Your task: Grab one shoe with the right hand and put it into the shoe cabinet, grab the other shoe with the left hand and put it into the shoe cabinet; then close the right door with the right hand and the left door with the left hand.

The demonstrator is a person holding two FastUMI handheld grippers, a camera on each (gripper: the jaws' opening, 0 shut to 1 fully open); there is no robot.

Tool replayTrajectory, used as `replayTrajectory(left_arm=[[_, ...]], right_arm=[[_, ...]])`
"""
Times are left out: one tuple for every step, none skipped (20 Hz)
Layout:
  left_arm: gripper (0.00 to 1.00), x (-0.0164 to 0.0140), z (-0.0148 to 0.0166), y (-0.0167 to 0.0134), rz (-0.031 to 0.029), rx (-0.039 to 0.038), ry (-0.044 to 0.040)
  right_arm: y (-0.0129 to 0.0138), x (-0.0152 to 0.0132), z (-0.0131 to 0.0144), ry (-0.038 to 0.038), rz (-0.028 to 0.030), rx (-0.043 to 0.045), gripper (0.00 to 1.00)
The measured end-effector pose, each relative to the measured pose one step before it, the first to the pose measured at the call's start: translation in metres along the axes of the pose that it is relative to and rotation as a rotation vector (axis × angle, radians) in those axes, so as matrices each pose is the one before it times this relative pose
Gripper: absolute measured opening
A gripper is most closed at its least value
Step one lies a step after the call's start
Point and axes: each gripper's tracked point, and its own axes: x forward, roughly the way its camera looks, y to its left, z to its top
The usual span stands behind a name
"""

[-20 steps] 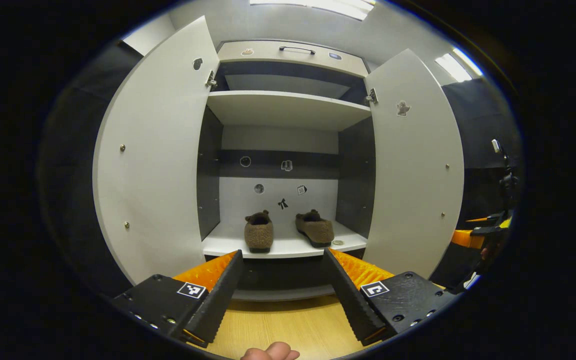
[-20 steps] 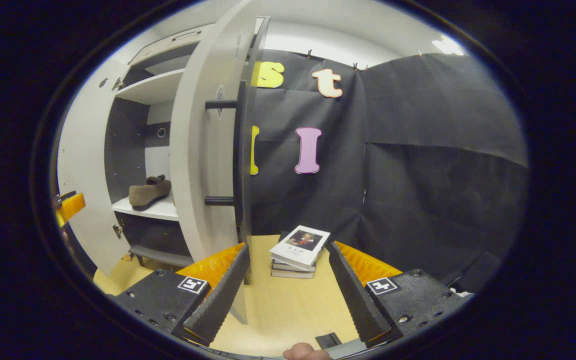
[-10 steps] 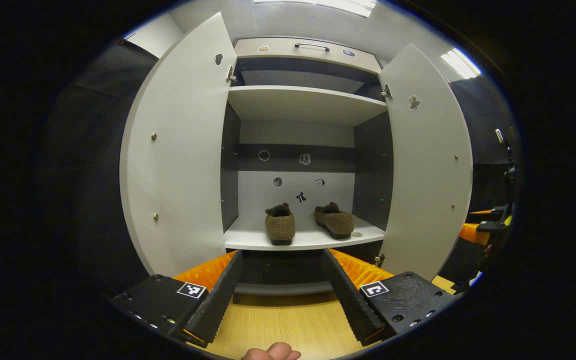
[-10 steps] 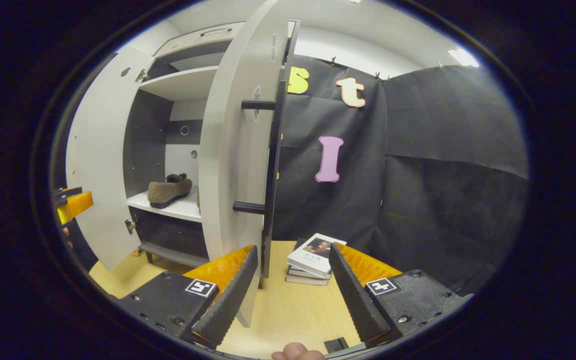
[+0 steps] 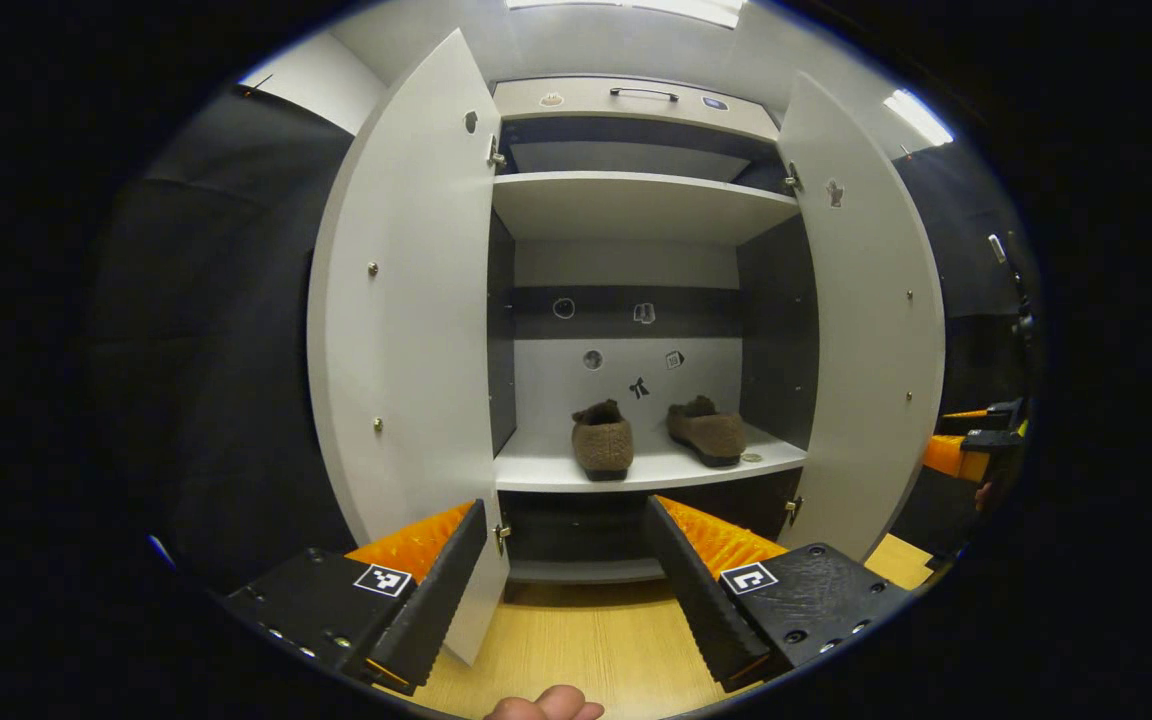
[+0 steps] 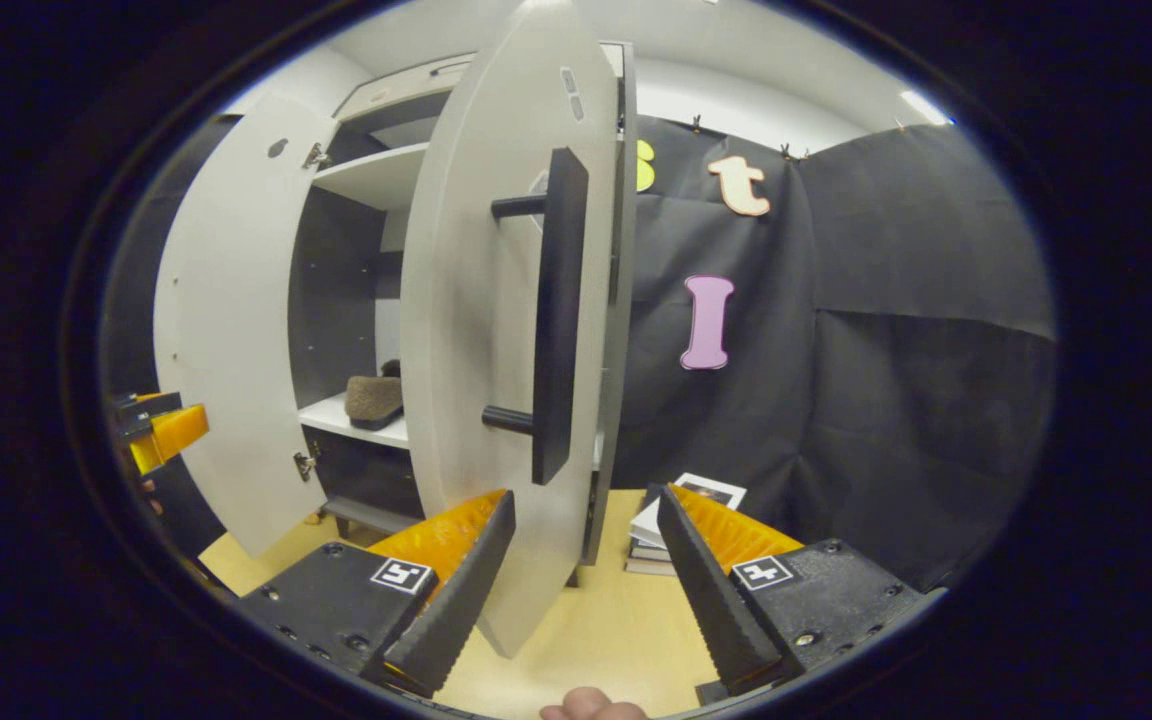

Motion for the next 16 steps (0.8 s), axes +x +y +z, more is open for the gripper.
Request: replayTrajectory(left_arm=[[0.96,-0.00092,-0.00043,0.00262,0.01188,-0.00298,0.00178],[0.96,-0.00021,-0.00097,0.00400,0.01368,-0.00213,0.00221],[0.96,-0.00004,-0.00061,0.00397,0.01364,-0.00195,0.00162],[0.96,-0.00052,-0.00152,0.00323,0.01240,-0.00398,0.00260],[0.96,-0.00022,-0.00108,0.00237,0.01148,-0.00400,0.00433],[0.96,-0.00076,-0.00130,0.00268,0.01350,-0.00211,0.00390],[0.96,-0.00094,-0.00090,0.00183,0.01043,-0.00290,0.00209],[0.96,-0.00065,-0.00052,0.00172,0.00990,-0.00100,0.00106],[0.96,-0.00092,0.00009,0.00197,0.01049,0.00182,-0.00036],[0.96,-0.00026,-0.00030,0.00202,0.01004,0.00309,-0.00018],[0.96,-0.00135,0.00054,0.00114,0.00710,0.00112,-0.00039],[0.96,-0.00070,-0.00144,0.00223,0.00890,-0.00215,0.00316],[0.96,-0.00143,-0.00148,0.00323,0.01118,-0.00218,0.00291],[0.96,-0.00072,-0.00093,0.00343,0.00885,-0.00038,0.00325],[0.96,-0.00185,-0.00025,0.00375,0.01270,0.00252,-0.00116],[0.96,-0.00370,-0.00056,0.00436,0.01399,0.00539,-0.00113]], right_arm=[[0.00081,0.00046,-0.00079,-0.00083,0.01168,-0.00233,0.91],[0.00152,0.00083,0.00126,-0.00339,0.00982,-0.00627,0.94],[0.00225,0.00163,0.00100,-0.00278,0.01220,-0.00619,0.94],[0.00662,0.00449,0.00291,-0.00323,0.01305,-0.00382,0.94],[0.00658,0.00408,0.00297,-0.00423,0.00755,0.00129,0.94],[0.00226,0.00258,0.00190,-0.00542,0.00886,0.00510,0.94],[0.00267,0.00303,0.00256,-0.00399,0.00901,0.00468,0.94],[0.00355,0.00256,0.00080,-0.00149,0.00997,0.00213,0.94],[0.00378,0.00251,0.00085,-0.00036,0.01131,0.00055,0.94],[0.00435,0.00297,0.00073,-0.00256,0.01060,-0.00120,0.95],[0.00350,0.00318,0.00093,-0.00256,0.00995,-0.00151,0.94],[0.00467,0.00408,0.00073,-0.00244,0.01090,-0.00566,0.94],[0.00419,0.00342,0.00109,-0.00247,0.00883,-0.00655,0.94],[0.00463,0.00452,0.00035,-0.00424,0.01147,-0.00903,0.94],[0.00466,0.00451,0.00181,-0.00531,0.01330,-0.00501,0.95],[0.00695,0.00797,0.00014,-0.00434,0.01945,-0.00545,0.95]])
